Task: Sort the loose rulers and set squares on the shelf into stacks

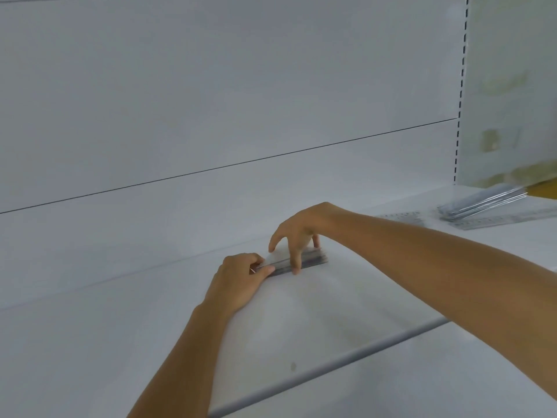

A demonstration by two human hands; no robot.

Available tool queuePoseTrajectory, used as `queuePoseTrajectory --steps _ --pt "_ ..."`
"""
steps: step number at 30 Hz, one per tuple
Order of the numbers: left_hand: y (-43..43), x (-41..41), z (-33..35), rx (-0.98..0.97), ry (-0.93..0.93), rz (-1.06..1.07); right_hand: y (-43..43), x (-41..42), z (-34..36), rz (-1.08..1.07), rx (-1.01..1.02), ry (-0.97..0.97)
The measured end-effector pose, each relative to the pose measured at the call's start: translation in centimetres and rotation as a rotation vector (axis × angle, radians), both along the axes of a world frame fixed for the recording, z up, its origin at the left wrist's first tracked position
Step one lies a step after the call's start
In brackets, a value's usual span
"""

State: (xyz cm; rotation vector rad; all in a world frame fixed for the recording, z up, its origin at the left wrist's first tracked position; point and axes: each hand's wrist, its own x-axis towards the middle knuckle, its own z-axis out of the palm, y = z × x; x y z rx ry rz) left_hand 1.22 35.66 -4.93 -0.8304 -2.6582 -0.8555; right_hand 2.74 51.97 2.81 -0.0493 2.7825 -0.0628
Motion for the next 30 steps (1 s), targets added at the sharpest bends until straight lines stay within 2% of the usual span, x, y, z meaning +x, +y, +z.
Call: queuePoseTrajectory --steps 9,19,26,30 --pt "0.3 0.4 0.4 -0.003 -0.031 0.006 -0.9 -0.6 0.5 0.026 0.089 -0.013" --pt "0.2 0.9 0.8 -0.035 -0.07 -0.002 -0.7 -0.8 0.5 0.056 0.09 0.005" --pt "0.3 1.2 1.0 -0.09 -0.049 0.029 0.3 -0.3 -0.3 -0.008 0.02 0.002" --pt "0.1 1.6 1.0 -0.068 -0.066 0.026 1.9 0.9 -0.4 -0.058 -0.038 0.079"
